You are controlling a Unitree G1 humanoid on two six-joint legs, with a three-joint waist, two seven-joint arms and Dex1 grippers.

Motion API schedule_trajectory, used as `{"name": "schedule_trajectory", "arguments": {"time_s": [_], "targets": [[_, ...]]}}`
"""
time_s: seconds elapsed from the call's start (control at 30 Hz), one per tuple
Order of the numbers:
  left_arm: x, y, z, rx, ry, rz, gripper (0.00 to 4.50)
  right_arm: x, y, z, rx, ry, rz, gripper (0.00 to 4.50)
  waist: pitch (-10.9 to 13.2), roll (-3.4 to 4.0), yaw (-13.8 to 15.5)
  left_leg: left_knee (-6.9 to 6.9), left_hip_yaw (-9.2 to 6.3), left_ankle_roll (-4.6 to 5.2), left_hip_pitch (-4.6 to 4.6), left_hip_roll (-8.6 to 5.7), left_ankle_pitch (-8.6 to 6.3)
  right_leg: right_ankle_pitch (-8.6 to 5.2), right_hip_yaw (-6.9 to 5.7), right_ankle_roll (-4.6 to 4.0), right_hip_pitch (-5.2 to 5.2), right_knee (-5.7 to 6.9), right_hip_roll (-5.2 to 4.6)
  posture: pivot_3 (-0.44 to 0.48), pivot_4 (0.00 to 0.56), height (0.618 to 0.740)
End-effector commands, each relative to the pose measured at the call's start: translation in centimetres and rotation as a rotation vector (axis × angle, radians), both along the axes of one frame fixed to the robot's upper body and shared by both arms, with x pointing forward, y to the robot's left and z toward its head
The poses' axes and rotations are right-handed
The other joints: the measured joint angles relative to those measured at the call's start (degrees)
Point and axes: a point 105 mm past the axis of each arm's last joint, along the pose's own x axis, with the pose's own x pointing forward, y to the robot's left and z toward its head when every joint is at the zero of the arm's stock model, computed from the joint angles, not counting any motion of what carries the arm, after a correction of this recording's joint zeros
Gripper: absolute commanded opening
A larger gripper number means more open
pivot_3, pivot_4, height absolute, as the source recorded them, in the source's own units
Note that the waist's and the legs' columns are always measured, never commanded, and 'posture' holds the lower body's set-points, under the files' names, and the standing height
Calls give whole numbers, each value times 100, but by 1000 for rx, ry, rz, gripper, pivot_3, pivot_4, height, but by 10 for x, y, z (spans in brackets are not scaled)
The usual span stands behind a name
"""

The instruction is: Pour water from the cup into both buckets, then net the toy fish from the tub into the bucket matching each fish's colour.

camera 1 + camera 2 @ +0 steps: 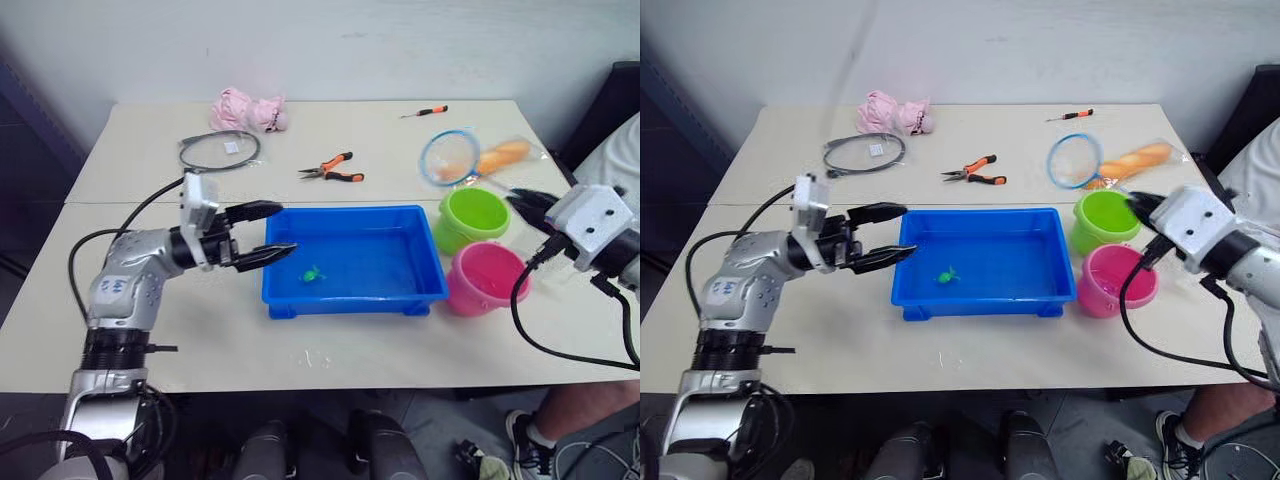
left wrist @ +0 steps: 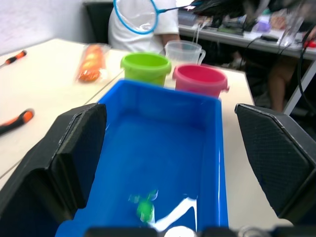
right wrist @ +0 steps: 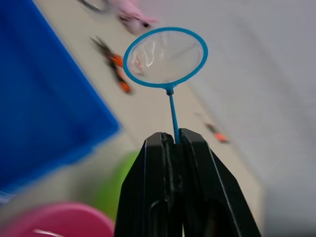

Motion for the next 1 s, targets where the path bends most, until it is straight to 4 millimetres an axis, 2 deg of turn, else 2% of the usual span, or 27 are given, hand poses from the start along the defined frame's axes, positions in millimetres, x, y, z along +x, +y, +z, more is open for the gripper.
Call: {"name": "schedule_trajectory", "arguments": {"time_s": [0.03,0.13,0.2,0.3,0.5,0.67,0.77,0.83,1.0], "targets": [[-7,21,-1,74,-45,23,4458,-4,32,-3,55,165,83,0,0,-1,3,3,0,3,-1,-2,-2,1,-1,-2,0,-2,-6,0,150,740],[-14,31,-8,148,-23,17,4458,-6,48,-29,-10,355,104,0,0,-1,23,7,0,10,-4,-10,-6,-1,-3,-7,-7,-8,-28,0,150,740],[-15,43,-11,220,-11,35,4458,1,52,-44,-100,374,92,0,0,-1,38,6,-10,13,-8,-14,-8,-3,-12,-11,-9,-9,-36,0,150,740],[-15,56,-7,265,2,63,4458,16,59,-56,-145,377,81,0,0,-1,9,7,-9,16,-19,-21,-11,-3,-14,-11,-17,-13,-41,0,150,740],[-18,58,-4,319,3,51,4458,39,73,-76,-340,362,109,0,0,-1,-19,7,2,18,-21,-24,-11,-3,-21,-11,-25,2,-40,0,150,740],[-20,52,-3,302,6,44,4458,29,112,-83,-283,455,249,0,0,-1,-15,7,6,18,-24,-20,-11,-2,-33,-9,-26,11,-33,0,150,740],[-21,48,-4,296,11,39,4458,28,128,-78,-176,485,289,0,0,-1,-13,7,6,19,-25,-20,-12,-1,-37,-6,-25,10,-32,0,150,740],[-22,46,-4,295,15,39,4458,27,131,-72,-96,512,296,0,0,-1,-10,7,7,20,-26,-21,-12,0,-38,-5,-25,10,-32,0,150,740],[-25,47,-4,293,24,38,4458,24,117,-44,96,565,290,0,0,-2,16,7,4,24,-26,-23,-13,1,-38,-3,-23,8,-34,0,150,740]]}}
